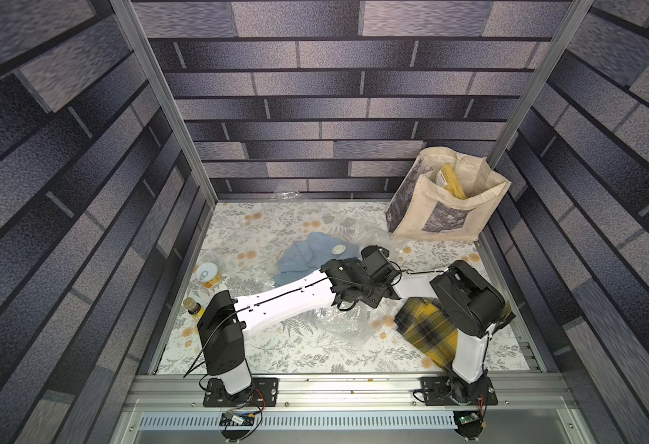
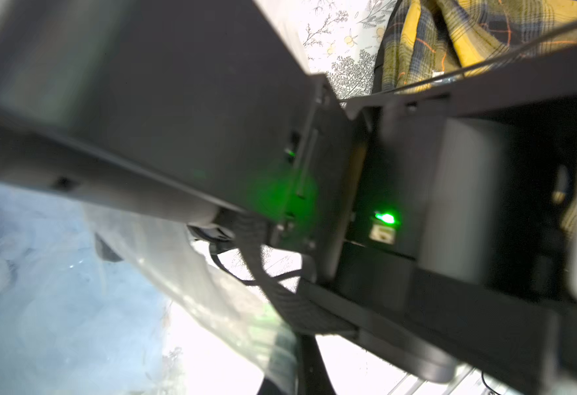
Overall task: Place the folded shirt into the vacuum bag
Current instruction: Place the shirt in the vacuum bag.
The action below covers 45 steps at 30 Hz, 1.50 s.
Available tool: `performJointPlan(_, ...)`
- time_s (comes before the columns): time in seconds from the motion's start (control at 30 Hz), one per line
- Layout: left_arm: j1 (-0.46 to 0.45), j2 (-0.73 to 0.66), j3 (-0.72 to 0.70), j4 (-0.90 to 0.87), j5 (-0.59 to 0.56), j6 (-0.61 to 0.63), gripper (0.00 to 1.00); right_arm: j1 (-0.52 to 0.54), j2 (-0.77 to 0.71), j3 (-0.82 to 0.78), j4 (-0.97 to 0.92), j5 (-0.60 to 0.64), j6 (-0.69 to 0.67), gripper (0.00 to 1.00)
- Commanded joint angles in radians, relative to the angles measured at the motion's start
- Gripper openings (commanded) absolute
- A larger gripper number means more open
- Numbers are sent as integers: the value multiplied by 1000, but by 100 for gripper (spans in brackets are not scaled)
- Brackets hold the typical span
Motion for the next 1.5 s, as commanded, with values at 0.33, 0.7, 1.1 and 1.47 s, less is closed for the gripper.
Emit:
performJointPlan(0.33,39,-67,-34,64,54,8,0,10,-121,-252,116,-32,180,60)
performJointPlan(0.7,27,-59,-8,62,65,8,0,117,74,-193,326,68,339,28)
performJointPlan(1.1,15,-58,0,56,72,7,0,126,226,74,221,-8,251,14)
performJointPlan(1.47,28,-70,-16,38,48,3,0,120,333,269,181,-63,225,25)
